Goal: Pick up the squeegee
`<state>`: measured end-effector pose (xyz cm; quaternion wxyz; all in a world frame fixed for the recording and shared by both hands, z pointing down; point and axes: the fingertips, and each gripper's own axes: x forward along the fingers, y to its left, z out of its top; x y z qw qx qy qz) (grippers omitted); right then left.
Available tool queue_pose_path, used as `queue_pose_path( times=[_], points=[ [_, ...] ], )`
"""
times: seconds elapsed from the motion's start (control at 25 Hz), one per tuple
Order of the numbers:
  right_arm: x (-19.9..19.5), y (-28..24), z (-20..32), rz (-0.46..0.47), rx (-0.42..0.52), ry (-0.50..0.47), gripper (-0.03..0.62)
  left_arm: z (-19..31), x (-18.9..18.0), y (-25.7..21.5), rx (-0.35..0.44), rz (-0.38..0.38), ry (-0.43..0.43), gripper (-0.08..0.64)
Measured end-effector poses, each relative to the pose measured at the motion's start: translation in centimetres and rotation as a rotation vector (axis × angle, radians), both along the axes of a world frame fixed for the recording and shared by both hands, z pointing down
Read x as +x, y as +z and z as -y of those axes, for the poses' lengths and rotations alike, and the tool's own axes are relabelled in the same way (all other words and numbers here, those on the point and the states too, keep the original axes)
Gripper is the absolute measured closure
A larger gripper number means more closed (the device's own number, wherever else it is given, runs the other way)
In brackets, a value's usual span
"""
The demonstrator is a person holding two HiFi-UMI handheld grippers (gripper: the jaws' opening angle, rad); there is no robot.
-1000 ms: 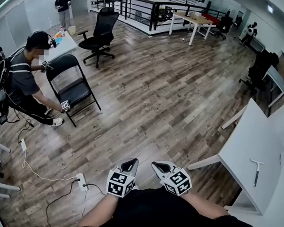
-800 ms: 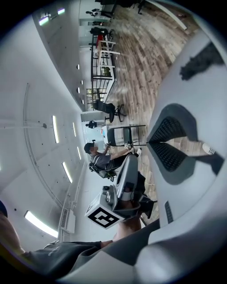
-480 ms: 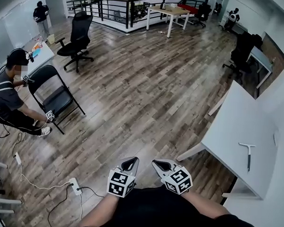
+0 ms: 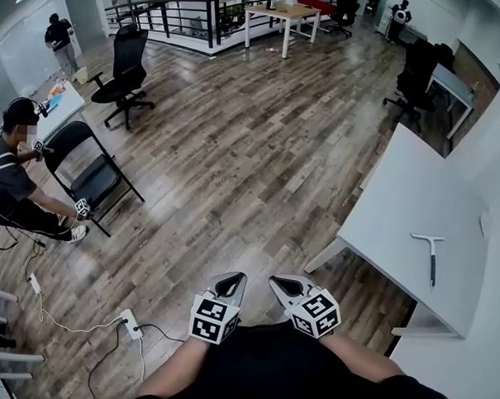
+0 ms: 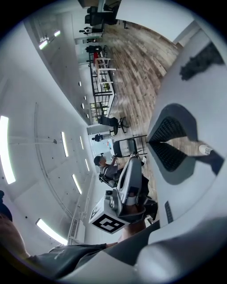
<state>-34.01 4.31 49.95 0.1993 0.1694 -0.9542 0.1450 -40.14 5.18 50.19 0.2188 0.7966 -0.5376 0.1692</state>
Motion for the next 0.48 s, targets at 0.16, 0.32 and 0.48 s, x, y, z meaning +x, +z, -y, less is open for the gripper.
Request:
queue_pose_path(
  times=[0.16,0.32,0.48],
  points=[
    [2.0,-0.4,-0.4,0.026,0.008,0.025,0.588,-0.2,2.0,-0.8,0.005,0.016,0.025,0.552],
    [4.9,-0.7,-0.7,0.05,0.01,0.072,0.588,-0.4,4.5,-0.3,-0.019,0.014,0.062,0.552],
    [8.8,-0.5,-0.7,0.066,-0.009,0.156,0.588,-0.1,7.5,0.1,-0.03,0.008,0.108,0.552]
  ],
)
